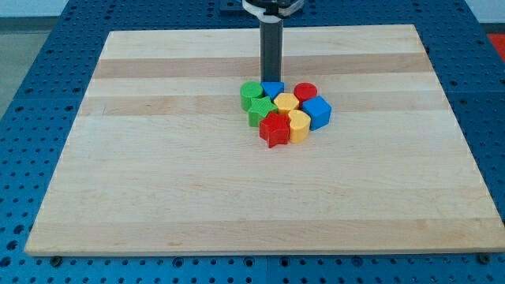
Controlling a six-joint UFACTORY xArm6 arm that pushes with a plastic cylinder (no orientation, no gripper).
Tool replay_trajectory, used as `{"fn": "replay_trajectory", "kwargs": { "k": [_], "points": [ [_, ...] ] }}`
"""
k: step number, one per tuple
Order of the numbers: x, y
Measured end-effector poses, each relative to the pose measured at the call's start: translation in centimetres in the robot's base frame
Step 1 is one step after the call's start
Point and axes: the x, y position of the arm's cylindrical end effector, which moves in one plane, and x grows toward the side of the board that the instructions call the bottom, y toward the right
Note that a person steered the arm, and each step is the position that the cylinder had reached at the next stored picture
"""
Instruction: Adjust the green circle and blue triangle
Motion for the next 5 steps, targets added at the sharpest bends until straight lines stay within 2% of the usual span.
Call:
{"fn": "replay_trajectory", "kwargs": {
  "k": [2,3,4,5],
  "points": [
    [-0.9,-1.1],
    [-3.6,-3.5],
    [-3.1,-7.0],
    [0.2,-8.5]
  ]
}}
